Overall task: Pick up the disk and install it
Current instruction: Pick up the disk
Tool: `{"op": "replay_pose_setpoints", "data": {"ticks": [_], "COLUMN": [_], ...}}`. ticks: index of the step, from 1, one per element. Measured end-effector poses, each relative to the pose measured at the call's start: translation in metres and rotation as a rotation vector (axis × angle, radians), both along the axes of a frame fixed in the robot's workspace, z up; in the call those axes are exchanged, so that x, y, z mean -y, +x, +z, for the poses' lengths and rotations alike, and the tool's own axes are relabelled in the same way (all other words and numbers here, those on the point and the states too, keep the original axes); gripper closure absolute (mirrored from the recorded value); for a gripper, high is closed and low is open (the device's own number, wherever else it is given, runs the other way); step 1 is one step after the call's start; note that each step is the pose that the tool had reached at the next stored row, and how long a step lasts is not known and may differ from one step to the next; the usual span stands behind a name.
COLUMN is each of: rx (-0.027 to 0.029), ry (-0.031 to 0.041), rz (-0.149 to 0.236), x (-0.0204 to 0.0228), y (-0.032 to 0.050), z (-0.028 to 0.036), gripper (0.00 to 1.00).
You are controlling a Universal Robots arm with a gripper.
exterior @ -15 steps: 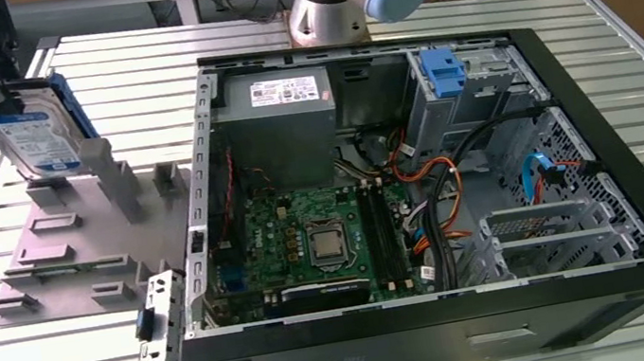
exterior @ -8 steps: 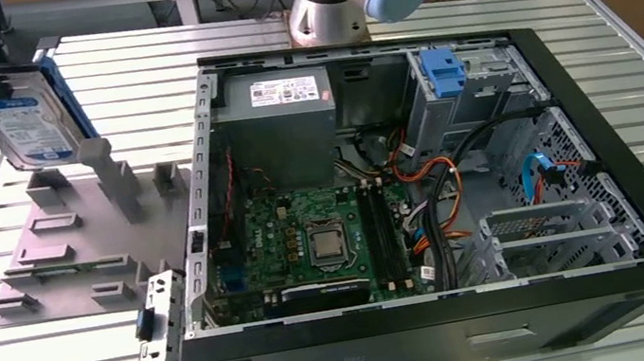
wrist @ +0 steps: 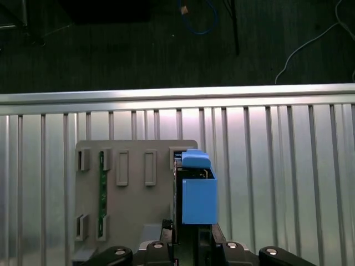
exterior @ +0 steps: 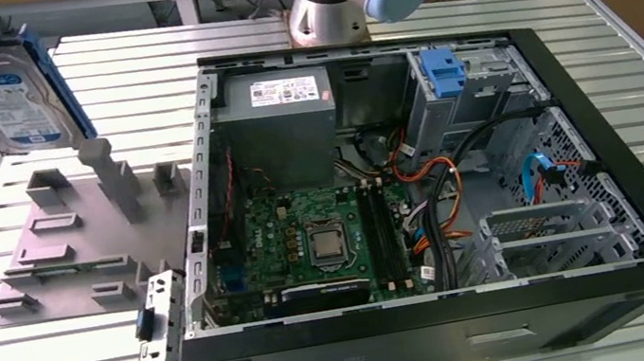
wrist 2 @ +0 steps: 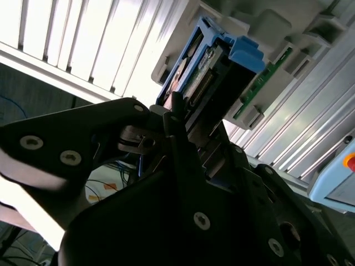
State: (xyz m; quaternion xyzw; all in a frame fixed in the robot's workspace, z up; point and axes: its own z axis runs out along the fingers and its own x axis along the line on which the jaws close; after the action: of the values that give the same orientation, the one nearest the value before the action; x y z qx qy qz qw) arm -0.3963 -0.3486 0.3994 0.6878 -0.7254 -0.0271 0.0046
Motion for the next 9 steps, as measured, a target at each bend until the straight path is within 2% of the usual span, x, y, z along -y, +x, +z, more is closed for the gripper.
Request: {"op": "replay_pose_setpoints", "data": {"ticks": [9], "rx": [-0.0001], "ry": [0.0000], "rz": [0.000], "x": [0.0000], "y": [0.0000], "z": [0.0290], "gripper": [0.65]}}
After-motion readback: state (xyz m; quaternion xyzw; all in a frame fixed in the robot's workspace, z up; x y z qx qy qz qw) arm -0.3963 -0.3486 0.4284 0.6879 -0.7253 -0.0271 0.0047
